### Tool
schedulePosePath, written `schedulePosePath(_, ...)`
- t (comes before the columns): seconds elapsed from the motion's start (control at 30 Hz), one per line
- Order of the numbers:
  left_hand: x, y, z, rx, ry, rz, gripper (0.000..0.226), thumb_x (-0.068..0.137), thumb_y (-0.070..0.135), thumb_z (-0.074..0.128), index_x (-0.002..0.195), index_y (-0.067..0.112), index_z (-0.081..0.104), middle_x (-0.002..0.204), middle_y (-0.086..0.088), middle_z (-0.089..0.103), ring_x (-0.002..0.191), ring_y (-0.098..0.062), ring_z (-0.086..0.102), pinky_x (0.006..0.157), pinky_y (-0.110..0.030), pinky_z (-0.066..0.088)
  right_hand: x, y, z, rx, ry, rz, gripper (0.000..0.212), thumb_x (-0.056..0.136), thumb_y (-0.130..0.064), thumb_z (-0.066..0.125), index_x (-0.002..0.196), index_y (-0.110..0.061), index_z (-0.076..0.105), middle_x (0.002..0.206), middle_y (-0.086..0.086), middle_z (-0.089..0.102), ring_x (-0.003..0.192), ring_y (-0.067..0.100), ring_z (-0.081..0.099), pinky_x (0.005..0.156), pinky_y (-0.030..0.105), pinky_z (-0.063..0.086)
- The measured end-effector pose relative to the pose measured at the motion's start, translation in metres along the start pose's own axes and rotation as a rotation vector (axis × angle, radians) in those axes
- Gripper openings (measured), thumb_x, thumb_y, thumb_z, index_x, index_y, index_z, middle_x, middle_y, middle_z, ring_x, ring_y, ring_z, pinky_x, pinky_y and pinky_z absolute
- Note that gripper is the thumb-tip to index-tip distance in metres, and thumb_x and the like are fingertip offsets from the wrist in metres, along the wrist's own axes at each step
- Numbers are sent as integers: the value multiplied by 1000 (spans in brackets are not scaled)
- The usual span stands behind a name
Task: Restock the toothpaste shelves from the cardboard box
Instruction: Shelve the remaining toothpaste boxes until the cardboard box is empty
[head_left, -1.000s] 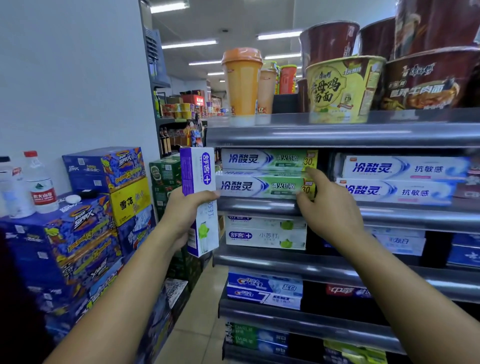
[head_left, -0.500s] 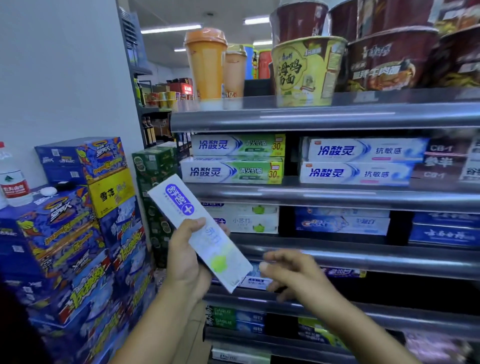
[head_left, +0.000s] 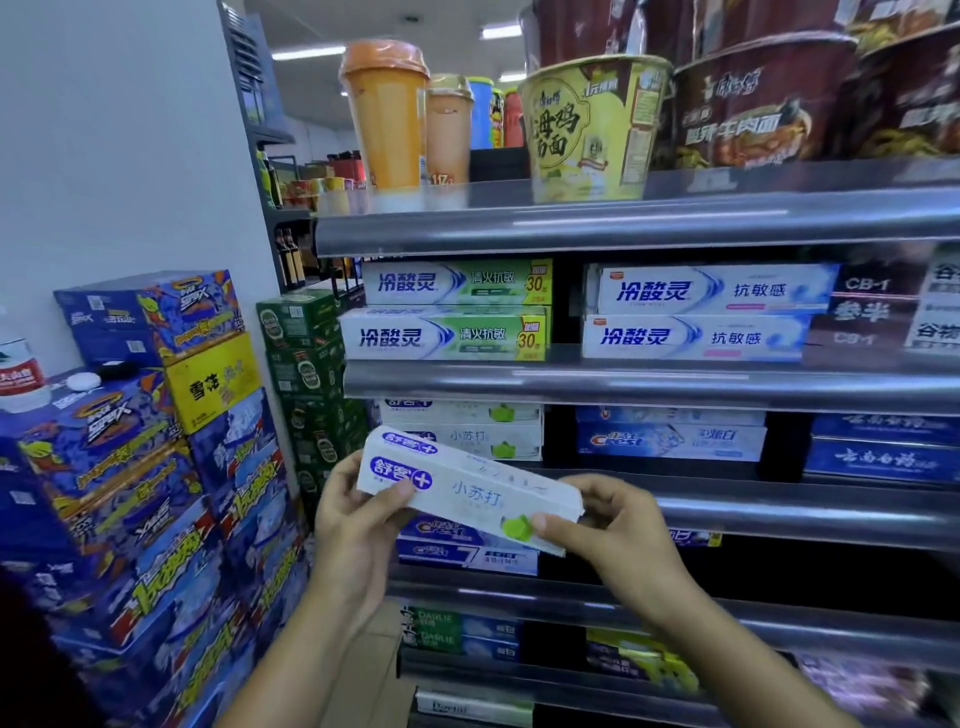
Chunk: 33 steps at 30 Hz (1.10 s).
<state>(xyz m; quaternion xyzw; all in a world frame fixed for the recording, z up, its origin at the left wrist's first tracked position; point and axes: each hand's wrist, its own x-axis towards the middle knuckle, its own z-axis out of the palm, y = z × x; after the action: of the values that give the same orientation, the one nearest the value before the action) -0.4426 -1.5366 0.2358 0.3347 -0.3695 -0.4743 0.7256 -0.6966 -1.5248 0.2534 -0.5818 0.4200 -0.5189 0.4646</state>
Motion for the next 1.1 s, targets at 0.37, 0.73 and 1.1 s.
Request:
schedulePosePath(0.37,39,3,-24,646,20,155,32,79,32,88,105,44,75,98,2,78,96,-21,72,86,-42,59,46,14,28,-261,308,-199,42,80,-24,85,118,-28,65,113,-15,69,103,1,66,88,19,55)
schedulePosePath(0.73,77,6,-20,871,111,175,41,76,50,86,111,32,76,92,15,76,91,-8,69,80,-34,58,77,12,40,-564,456,-225,44,86,-35,78,123,-14,67,97,-10,63,91,12,60,78,29,49)
schedulePosePath(1.1,86,2,-34,998,102,80,14,81,55,75,76,45,68,81,25,71,85,-3,68,78,-34,55,79,1,45,-861,285,-27,30,89,-40,68,109,-17,70,83,-2,71,71,18,65,59,31,52)
